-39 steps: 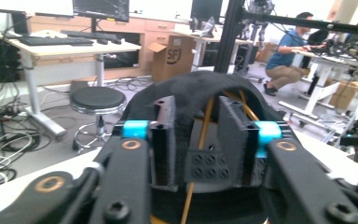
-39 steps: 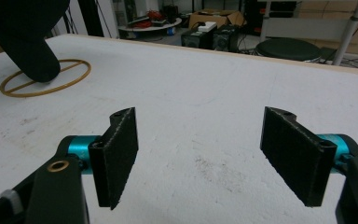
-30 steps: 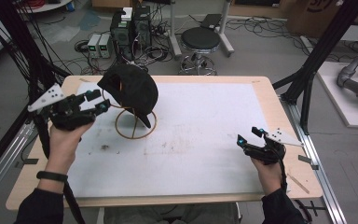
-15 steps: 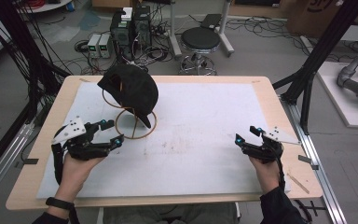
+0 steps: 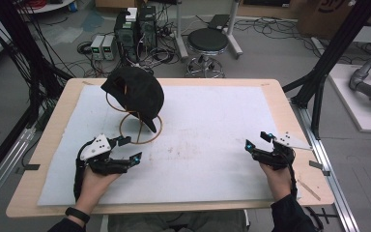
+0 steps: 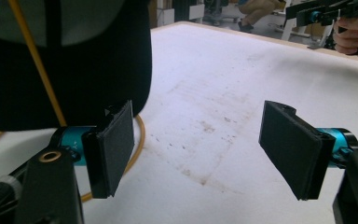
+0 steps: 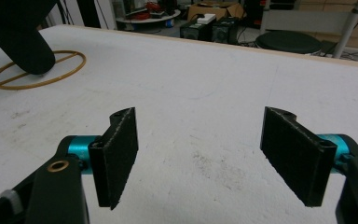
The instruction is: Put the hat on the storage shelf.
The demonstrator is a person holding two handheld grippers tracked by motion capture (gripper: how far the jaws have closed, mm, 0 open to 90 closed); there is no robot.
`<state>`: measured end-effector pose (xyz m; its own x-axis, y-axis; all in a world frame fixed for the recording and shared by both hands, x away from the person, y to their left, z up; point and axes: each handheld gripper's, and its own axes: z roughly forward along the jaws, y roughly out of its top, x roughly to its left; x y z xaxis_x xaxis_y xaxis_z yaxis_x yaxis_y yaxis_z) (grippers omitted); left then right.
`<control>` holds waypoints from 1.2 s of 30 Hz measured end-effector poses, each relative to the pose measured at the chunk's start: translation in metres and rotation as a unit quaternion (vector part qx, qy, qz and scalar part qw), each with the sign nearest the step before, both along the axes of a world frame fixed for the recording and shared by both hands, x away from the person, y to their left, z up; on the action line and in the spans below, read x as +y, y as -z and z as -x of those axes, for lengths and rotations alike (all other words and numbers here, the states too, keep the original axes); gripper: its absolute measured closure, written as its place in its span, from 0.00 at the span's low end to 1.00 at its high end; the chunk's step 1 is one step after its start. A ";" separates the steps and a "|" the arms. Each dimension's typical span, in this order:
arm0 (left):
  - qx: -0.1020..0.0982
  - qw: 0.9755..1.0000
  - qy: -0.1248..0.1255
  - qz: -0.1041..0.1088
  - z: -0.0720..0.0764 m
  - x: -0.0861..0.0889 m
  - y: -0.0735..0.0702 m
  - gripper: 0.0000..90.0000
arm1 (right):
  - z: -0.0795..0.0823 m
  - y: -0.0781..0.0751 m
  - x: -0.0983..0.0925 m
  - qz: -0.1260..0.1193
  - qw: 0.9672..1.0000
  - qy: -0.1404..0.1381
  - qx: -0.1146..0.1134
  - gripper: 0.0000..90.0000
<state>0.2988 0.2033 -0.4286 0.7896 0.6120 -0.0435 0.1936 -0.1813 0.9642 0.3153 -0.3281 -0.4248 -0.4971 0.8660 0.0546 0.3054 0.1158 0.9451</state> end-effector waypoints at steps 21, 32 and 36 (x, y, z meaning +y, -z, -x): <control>0.004 1.000 -0.013 -0.025 -0.004 -0.002 0.006 0.27 | 0.001 0.002 -0.004 0.001 1.000 -0.001 0.007 0.30; 0.001 0.999 -0.027 -0.020 -0.004 0.006 0.005 0.27 | 0.001 0.001 -0.004 0.000 1.000 -0.002 0.007 0.30; 0.001 0.999 -0.029 -0.018 -0.004 0.008 0.004 0.27 | 0.001 0.001 -0.003 -0.001 1.000 -0.002 0.008 0.30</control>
<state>0.3026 0.2109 -0.4326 0.7522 0.6586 -0.0213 0.2066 -0.2051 0.9567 0.3142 -0.3315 -0.4263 -0.4989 0.8643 0.0636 0.3195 0.1151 0.9406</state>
